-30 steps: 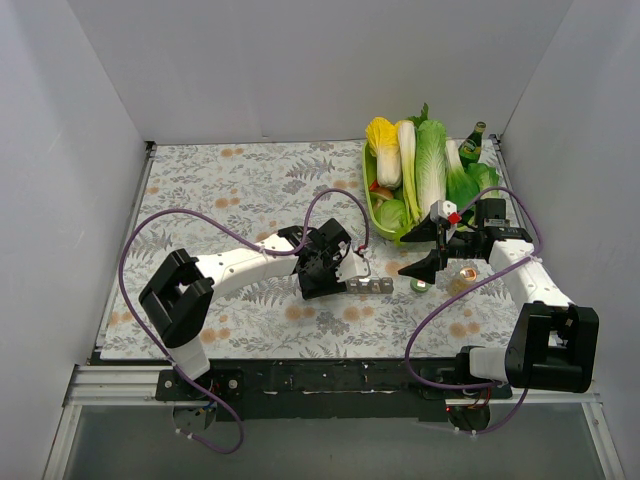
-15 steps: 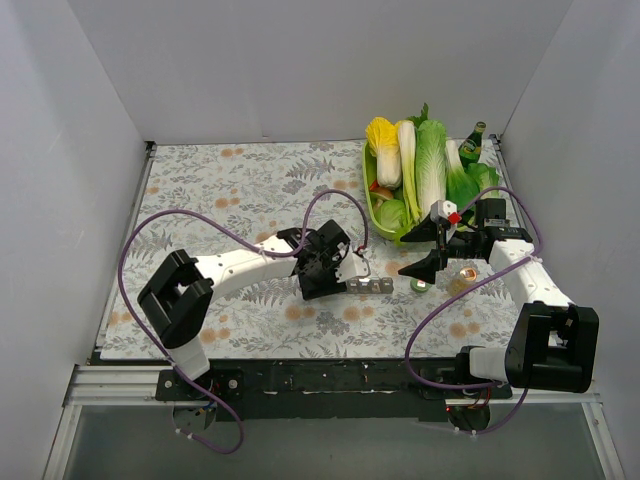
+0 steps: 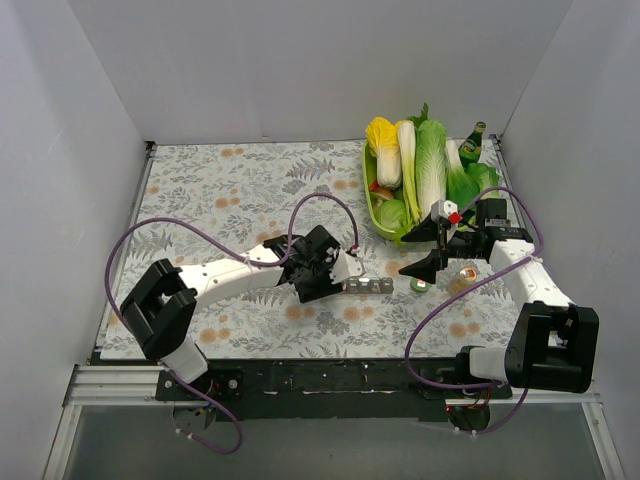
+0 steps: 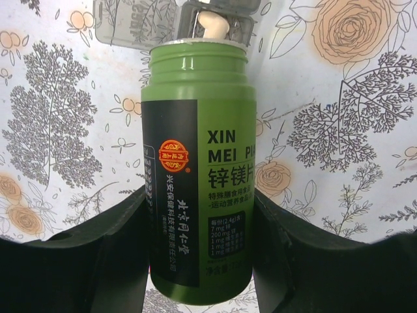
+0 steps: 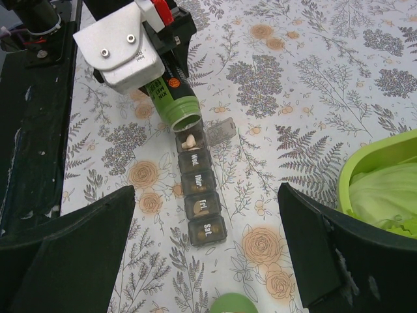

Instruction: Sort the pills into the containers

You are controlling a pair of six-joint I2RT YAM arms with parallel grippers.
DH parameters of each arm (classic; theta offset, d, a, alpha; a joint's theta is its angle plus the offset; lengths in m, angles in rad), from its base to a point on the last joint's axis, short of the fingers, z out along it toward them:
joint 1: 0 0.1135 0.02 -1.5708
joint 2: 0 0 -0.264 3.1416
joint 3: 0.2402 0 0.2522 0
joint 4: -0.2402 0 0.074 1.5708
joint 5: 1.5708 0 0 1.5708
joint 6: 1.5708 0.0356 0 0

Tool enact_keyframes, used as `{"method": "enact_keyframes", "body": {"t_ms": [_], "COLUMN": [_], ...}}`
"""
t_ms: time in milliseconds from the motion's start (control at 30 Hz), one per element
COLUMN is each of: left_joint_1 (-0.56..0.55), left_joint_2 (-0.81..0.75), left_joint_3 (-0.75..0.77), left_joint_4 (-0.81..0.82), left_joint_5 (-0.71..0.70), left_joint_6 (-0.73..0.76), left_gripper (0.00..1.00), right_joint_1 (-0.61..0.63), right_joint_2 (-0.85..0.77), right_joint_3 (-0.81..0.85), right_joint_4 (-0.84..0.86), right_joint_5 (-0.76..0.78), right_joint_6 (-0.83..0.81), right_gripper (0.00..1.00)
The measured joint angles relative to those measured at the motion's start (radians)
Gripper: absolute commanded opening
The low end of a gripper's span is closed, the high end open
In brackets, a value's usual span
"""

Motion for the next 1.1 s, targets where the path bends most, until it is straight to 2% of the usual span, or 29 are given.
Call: {"method": "enact_keyframes", "body": {"t_ms": [533,833,967,1100], "left_joint_1": [0.051,0.110,0.132,0.135], "left_joint_2": [-0.170,-0.360,-0.435,-0.482], "left_joint_3": [-0.202,-0.388,-0.458,-0.508], "left_joint_4": [0.210,0.433,0.553,0.674], "left_joint_5": [0.050,0.164,0.217,0.272], "left_joint_6": [-0.044,-0.088,-0.119,-0.158], "left_gripper": [0.00,0.00,0.00,0.00], "right_joint_1": [-0.001,-0.001,0.000,0.023], "right_joint_2": [0.000,0.000,0.005,0.067], "right_joint_3": [0.000,-0.014,-0.014,0.015], "right_joint_4": [0.000,-0.026,-0.103,-0.333], "right_joint_5": [0.000,-0.002,-0.021,-0.045], "right_joint_6": [-0.001,-0.048,-0.170,-0.465], "right_gripper": [0.98,0.98,0.98,0.98]}}
